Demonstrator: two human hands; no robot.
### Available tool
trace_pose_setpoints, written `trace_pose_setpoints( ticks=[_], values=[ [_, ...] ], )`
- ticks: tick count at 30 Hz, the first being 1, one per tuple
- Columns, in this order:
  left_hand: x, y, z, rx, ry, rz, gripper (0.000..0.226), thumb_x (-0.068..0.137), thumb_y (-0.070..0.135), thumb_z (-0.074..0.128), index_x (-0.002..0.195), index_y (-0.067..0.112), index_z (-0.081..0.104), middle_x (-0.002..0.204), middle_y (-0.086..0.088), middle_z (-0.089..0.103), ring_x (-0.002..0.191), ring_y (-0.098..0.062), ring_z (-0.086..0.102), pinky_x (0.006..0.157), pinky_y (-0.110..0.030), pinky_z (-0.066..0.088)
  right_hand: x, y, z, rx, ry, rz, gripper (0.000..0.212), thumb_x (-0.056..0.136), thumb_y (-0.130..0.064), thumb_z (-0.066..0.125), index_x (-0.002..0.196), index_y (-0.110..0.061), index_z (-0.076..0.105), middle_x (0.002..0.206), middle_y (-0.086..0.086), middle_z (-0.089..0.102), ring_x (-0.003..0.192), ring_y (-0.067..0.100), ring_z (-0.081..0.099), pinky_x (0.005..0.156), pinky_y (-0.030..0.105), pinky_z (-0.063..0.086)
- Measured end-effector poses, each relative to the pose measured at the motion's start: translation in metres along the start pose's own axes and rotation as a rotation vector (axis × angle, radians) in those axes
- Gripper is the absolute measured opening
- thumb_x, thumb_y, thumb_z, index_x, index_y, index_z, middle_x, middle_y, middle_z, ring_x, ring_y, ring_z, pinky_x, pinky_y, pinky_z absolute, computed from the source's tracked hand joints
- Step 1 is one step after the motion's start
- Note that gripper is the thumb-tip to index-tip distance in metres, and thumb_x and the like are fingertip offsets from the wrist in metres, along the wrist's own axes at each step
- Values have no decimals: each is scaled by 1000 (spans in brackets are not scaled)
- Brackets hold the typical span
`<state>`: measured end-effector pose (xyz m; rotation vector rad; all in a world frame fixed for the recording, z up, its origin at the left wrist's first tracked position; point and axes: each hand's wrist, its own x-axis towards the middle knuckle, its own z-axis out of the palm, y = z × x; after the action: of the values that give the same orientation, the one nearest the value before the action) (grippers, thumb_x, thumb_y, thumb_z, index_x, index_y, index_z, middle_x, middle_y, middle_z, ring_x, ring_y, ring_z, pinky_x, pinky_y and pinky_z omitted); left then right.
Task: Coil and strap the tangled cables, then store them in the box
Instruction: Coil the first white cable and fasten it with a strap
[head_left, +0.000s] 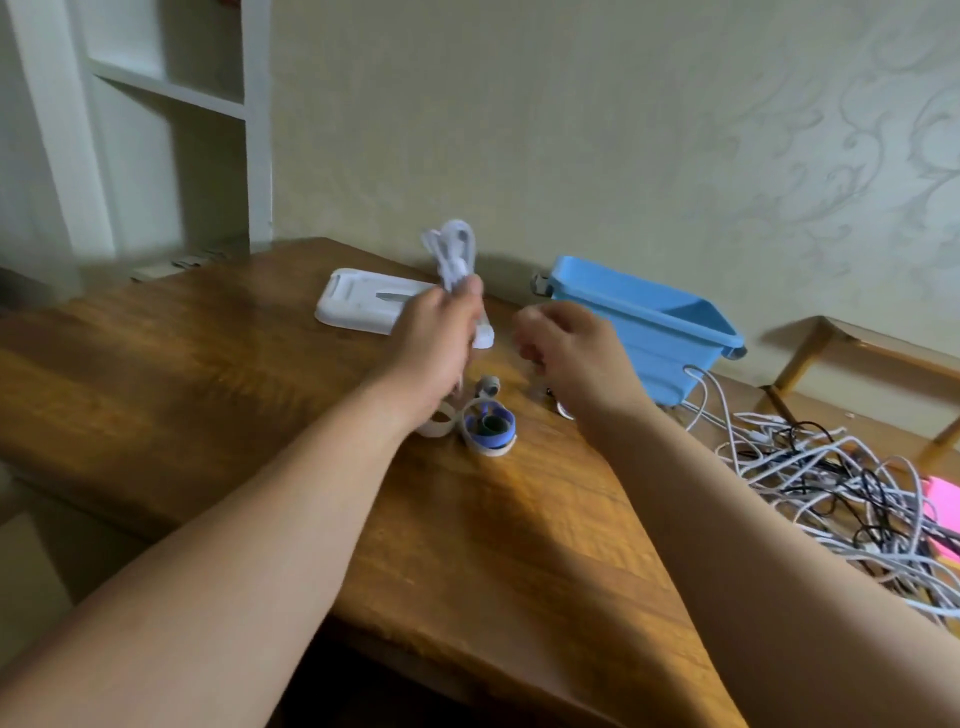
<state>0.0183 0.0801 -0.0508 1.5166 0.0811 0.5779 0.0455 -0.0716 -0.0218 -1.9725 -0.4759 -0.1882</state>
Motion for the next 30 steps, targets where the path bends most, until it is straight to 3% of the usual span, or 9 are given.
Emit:
trace_pose_setpoints(
  ticks=[3, 5, 8, 14, 17, 22, 26, 30],
  values=[
    [10, 6, -21, -442, 118, -176, 41, 112, 41, 52, 77, 21, 51, 59, 7, 34, 48, -10, 28, 47, -26, 24, 7, 5, 20, -420, -166, -154, 19, 106, -23, 61, 116, -23, 77, 101, -14, 70, 83, 1, 62, 68, 15, 45],
    [14, 6, -28, -560, 193, -257, 42, 111, 44, 55, 75, 22, 53, 60, 7, 32, 48, -10, 26, 45, -24, 22, 12, 0, 34, -570, -261, -218, 24, 105, -17, 59, 121, -24, 76, 109, -13, 71, 90, 6, 63, 73, 17, 49],
    [19, 3, -32, -619, 235, -268, 42, 109, 45, 57, 74, 23, 56, 57, 8, 34, 48, -10, 26, 45, -24, 24, 18, -8, 51, -633, -347, -259, 26, 102, -15, 62, 121, -26, 74, 115, -8, 74, 99, 13, 66, 84, 32, 58],
    [20, 3, -34, -651, 344, -265, 40, 107, 47, 61, 76, 22, 60, 56, 8, 38, 46, -9, 29, 46, -25, 26, 29, -7, 73, -714, -474, -244, 20, 98, -21, 69, 117, -26, 73, 101, -7, 70, 88, 14, 65, 67, 27, 50],
    [21, 2, -32, -639, 342, -263, 43, 107, 48, 60, 74, 22, 58, 55, 8, 37, 44, -9, 29, 42, -25, 26, 33, -2, 81, -799, -542, -203, 22, 98, -33, 72, 117, -23, 74, 95, -4, 71, 85, 16, 66, 70, 31, 55],
    [19, 1, -31, -584, 323, -204, 39, 108, 47, 59, 79, 21, 61, 56, 8, 37, 48, -9, 29, 44, -24, 28, 31, -9, 63, -609, -399, -243, 17, 103, -25, 63, 102, -18, 78, 91, -4, 73, 82, 14, 66, 68, 31, 53],
    [11, 5, -24, -506, 219, -165, 40, 110, 44, 55, 77, 22, 54, 58, 7, 35, 48, -10, 28, 45, -25, 26, 6, -4, 0, -283, -262, -171, 17, 105, -31, 62, 102, -22, 77, 89, -10, 72, 72, 0, 61, 63, 16, 47],
    [-13, 11, 9, -276, -79, -133, 32, 110, 36, 56, 82, 21, 52, 57, 8, 37, 49, -11, 30, 45, -26, 27, -27, 25, -62, 56, -137, -8, 20, 106, -30, 63, 94, -19, 74, 78, -8, 66, 73, 11, 55, 70, 30, 43]
  ],
)
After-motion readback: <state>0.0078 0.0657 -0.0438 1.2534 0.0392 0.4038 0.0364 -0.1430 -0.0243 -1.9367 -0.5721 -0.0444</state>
